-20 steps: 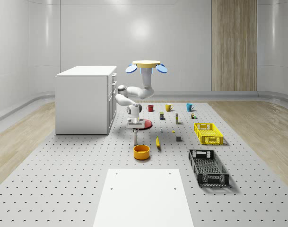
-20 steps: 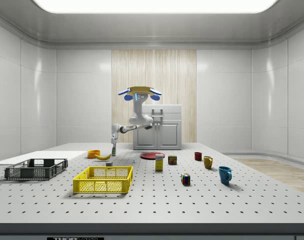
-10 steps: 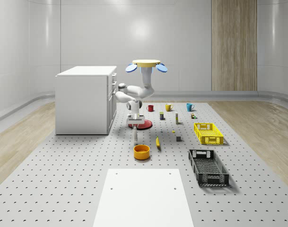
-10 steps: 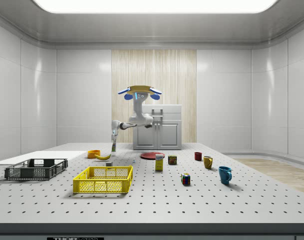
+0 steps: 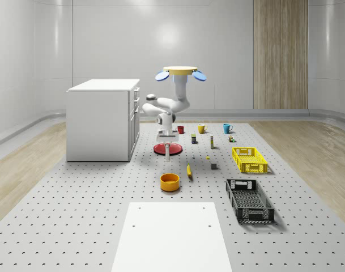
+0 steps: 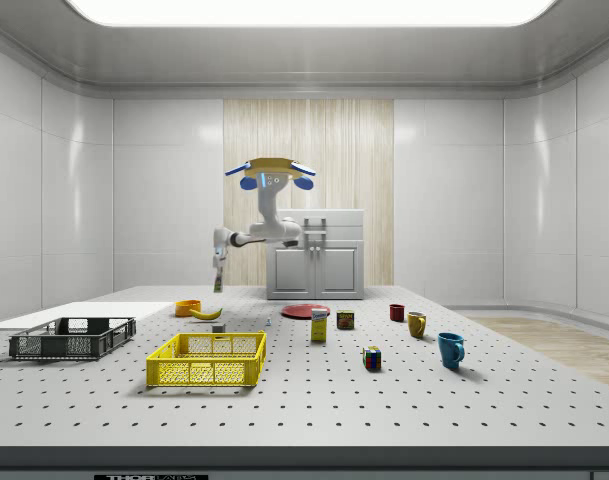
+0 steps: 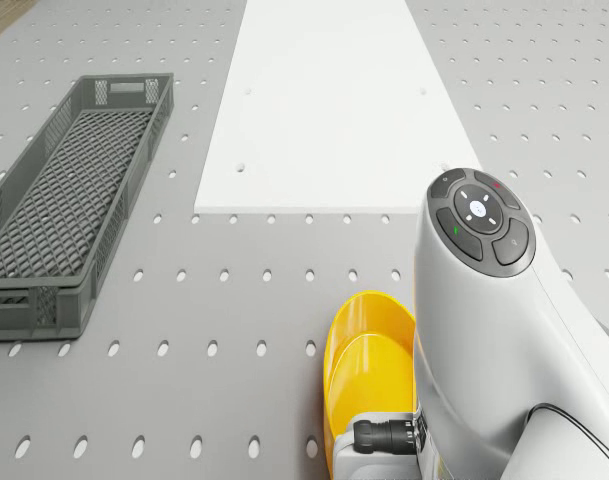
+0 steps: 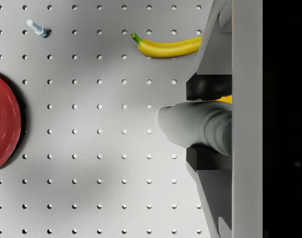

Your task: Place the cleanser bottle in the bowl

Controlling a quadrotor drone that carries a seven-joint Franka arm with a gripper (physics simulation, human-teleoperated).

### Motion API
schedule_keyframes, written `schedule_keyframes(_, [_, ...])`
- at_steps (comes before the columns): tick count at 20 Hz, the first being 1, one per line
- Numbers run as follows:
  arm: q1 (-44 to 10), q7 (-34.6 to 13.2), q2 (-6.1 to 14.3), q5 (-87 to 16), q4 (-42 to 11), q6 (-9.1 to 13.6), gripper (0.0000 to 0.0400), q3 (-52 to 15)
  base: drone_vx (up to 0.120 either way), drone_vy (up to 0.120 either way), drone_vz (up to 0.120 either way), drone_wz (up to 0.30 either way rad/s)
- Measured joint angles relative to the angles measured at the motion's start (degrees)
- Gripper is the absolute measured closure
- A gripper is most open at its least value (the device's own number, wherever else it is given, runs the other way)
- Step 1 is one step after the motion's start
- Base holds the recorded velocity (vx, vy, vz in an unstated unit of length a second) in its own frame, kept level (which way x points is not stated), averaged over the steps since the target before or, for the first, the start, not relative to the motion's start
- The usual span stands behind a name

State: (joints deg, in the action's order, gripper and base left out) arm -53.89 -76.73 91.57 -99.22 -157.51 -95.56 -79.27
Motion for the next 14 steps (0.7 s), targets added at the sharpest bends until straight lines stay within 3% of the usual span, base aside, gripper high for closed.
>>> schedule_keyframes(2, [0.01,0.00,0.07,0.17,-0.03,0.00,0.0276,-0.16,0.060,0.000,0.020,0.000])
schedule_keyframes(14, [-0.01,-0.02,0.40,0.54,-0.06,-0.20,0.0276,-0.42,0.120,0.000,0.000,0.000])
